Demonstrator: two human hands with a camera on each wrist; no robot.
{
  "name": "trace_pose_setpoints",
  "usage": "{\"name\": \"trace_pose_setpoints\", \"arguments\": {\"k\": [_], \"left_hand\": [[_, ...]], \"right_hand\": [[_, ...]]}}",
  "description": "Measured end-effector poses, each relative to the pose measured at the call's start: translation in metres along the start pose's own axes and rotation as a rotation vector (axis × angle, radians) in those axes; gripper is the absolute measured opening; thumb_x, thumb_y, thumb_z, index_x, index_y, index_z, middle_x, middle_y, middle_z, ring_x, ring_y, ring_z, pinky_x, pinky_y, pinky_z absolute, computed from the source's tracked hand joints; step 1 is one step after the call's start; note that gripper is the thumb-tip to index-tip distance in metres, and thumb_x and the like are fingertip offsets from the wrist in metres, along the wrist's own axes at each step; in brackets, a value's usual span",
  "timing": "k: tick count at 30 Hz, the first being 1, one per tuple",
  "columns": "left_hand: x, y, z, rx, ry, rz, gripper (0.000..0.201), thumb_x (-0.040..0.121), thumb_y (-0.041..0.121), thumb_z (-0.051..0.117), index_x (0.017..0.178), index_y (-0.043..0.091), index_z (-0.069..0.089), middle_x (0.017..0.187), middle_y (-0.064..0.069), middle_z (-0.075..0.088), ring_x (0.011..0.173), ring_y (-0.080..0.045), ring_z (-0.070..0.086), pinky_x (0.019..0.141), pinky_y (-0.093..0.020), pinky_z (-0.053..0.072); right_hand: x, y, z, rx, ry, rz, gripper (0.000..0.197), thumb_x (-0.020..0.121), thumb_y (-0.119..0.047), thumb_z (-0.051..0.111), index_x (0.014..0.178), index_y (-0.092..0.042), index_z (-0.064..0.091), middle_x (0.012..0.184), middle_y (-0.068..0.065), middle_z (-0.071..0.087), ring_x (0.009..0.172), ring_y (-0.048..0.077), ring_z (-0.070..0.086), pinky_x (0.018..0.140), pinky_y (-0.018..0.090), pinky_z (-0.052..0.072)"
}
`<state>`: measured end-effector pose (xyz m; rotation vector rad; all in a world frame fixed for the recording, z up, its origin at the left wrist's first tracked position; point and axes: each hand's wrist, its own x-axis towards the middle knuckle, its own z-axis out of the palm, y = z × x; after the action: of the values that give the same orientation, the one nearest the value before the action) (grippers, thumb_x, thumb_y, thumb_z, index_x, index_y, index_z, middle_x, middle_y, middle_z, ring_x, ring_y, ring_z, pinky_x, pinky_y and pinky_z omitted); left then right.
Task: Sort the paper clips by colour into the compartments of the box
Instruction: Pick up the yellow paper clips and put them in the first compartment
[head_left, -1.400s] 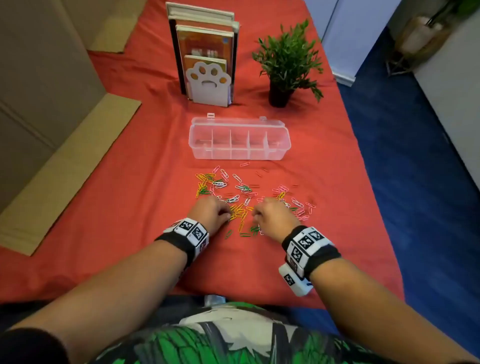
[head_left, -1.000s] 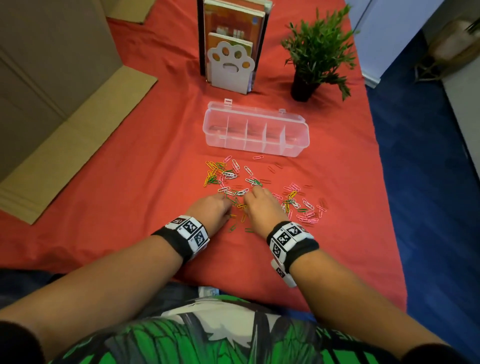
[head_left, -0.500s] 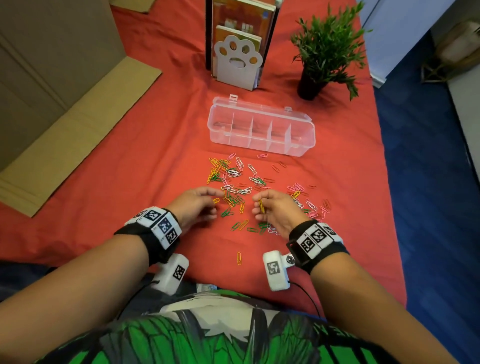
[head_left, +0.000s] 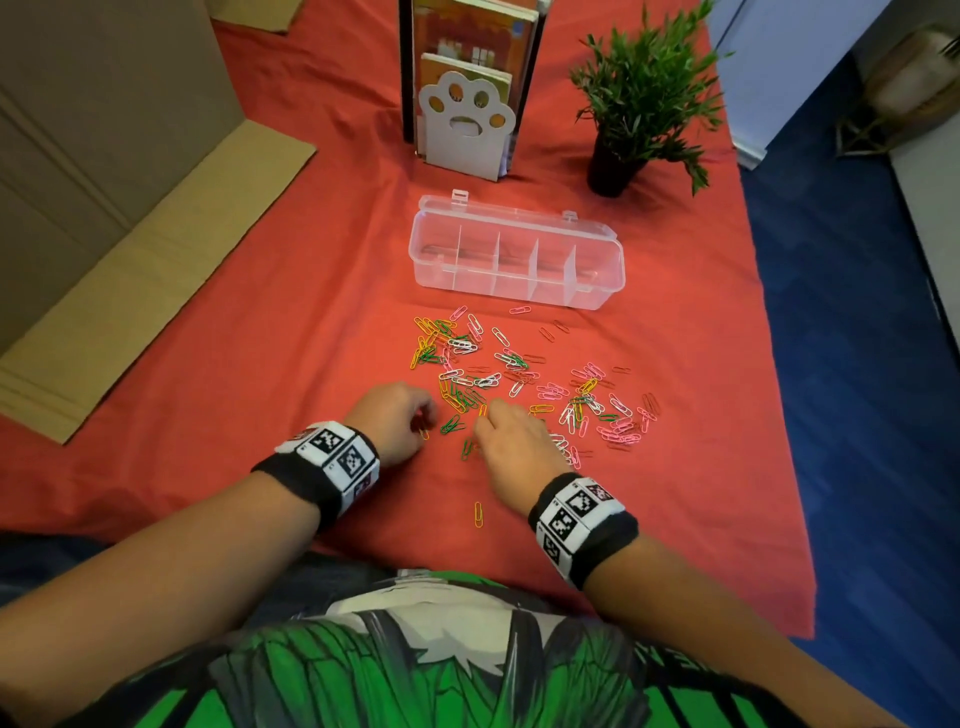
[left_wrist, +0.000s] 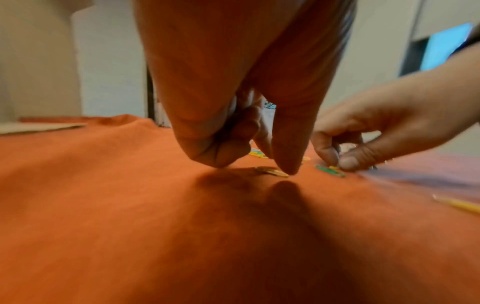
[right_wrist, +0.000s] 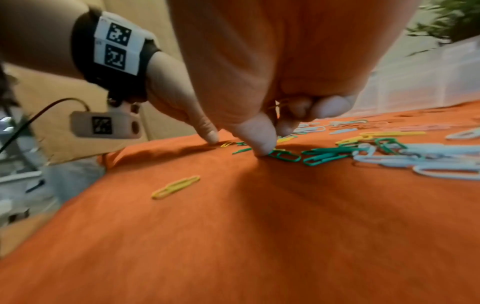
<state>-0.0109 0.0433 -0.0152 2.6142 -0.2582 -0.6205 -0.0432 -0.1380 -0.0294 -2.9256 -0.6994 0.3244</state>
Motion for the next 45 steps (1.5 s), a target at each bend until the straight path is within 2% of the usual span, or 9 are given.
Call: {"name": "trace_pose_setpoints", "arguments": {"k": [4, 9, 14, 20, 23, 29, 32, 39, 45], "left_hand": [[-0.001, -0.008, 0.005, 0.135, -0.021, 0.047, 0.019, 0.079, 0.019, 0.064, 0.098, 0.015, 0.065, 0.105, -0.008, 0.062, 0.102, -0.025, 0.058, 0.088, -0.028, 0.041], [-0.002, -0.007, 0.003, 0.042, -0.008, 0.029, 0.007, 0.081, 0.021, 0.065, 0.084, 0.015, 0.063, 0.088, -0.005, 0.059, 0.089, -0.022, 0.056, 0.076, -0.027, 0.037], [0.004, -0.005, -0.003, -0.651, -0.006, -0.195, 0.025, 0.087, 0.009, 0.058, 0.068, 0.021, 0.047, 0.063, 0.003, 0.047, 0.054, -0.009, 0.042, 0.056, -0.024, 0.036], [0.009, 0.010, -0.013, -1.230, -0.043, -0.381, 0.031, 0.088, -0.009, 0.034, 0.076, 0.016, 0.051, 0.063, -0.002, 0.047, 0.038, -0.002, 0.046, 0.038, -0.013, 0.037], [0.016, 0.015, -0.013, -0.899, -0.003, -0.351, 0.033, 0.083, -0.006, 0.036, 0.074, 0.016, 0.058, 0.059, -0.003, 0.044, 0.038, -0.009, 0.034, 0.034, -0.015, 0.026], [0.022, 0.022, 0.000, -0.059, 0.140, 0.002, 0.030, 0.079, 0.020, 0.051, 0.103, 0.013, 0.069, 0.102, -0.014, 0.063, 0.098, -0.029, 0.059, 0.084, -0.028, 0.043], [0.027, 0.017, 0.009, 0.087, 0.121, 0.071, 0.025, 0.077, 0.016, 0.058, 0.100, 0.012, 0.067, 0.101, -0.014, 0.059, 0.099, -0.031, 0.057, 0.083, -0.032, 0.044], [0.031, 0.008, 0.011, -0.125, 0.219, 0.050, 0.007, 0.080, 0.013, 0.061, 0.085, 0.010, 0.064, 0.092, -0.013, 0.058, 0.089, -0.029, 0.056, 0.079, -0.032, 0.042], [0.027, 0.011, 0.001, -0.576, 0.124, -0.159, 0.010, 0.090, 0.009, 0.052, 0.090, 0.019, 0.053, 0.071, 0.003, 0.050, 0.063, -0.012, 0.045, 0.058, -0.022, 0.035]], "right_hand": [[0.004, 0.002, -0.005, 0.068, -0.069, 0.014, 0.020, 0.080, 0.001, 0.044, 0.097, -0.005, 0.053, 0.101, 0.014, 0.052, 0.094, 0.033, 0.052, 0.077, 0.040, 0.043], [0.019, 0.025, -0.017, 0.900, -0.126, 0.500, 0.024, 0.089, 0.000, 0.037, 0.091, -0.020, 0.050, 0.076, 0.003, 0.055, 0.065, 0.014, 0.049, 0.058, 0.024, 0.039], [0.021, 0.029, -0.035, 1.716, -0.085, 0.734, 0.017, 0.091, -0.005, 0.043, 0.078, -0.013, 0.051, 0.068, 0.002, 0.043, 0.056, 0.014, 0.046, 0.049, 0.023, 0.042], [0.038, 0.017, -0.031, 0.719, -0.170, 0.575, 0.014, 0.089, -0.009, 0.045, 0.087, -0.011, 0.058, 0.090, 0.011, 0.062, 0.079, 0.025, 0.058, 0.076, 0.034, 0.047], [0.038, 0.007, -0.026, 0.369, -0.151, 0.439, 0.033, 0.095, -0.019, 0.045, 0.118, 0.003, 0.049, 0.122, 0.020, 0.050, 0.114, 0.033, 0.051, 0.095, 0.035, 0.042], [0.037, -0.004, -0.008, 0.160, -0.128, 0.398, 0.040, 0.087, -0.004, 0.042, 0.125, 0.004, 0.039, 0.125, 0.021, 0.043, 0.112, 0.034, 0.052, 0.093, 0.040, 0.047], [0.033, 0.001, -0.009, 0.167, -0.128, 0.370, 0.037, 0.088, -0.003, 0.036, 0.124, 0.004, 0.040, 0.125, 0.023, 0.044, 0.112, 0.036, 0.051, 0.093, 0.041, 0.046], [0.019, 0.041, -0.029, 1.092, -0.092, 0.619, 0.028, 0.091, -0.001, 0.037, 0.070, -0.017, 0.045, 0.072, 0.010, 0.051, 0.060, 0.020, 0.048, 0.053, 0.029, 0.035], [-0.004, 0.079, -0.040, 1.909, 0.149, 0.688, 0.027, 0.093, 0.006, 0.035, 0.092, -0.010, 0.056, 0.064, 0.000, 0.045, 0.046, 0.005, 0.042, 0.045, 0.016, 0.038]]}}
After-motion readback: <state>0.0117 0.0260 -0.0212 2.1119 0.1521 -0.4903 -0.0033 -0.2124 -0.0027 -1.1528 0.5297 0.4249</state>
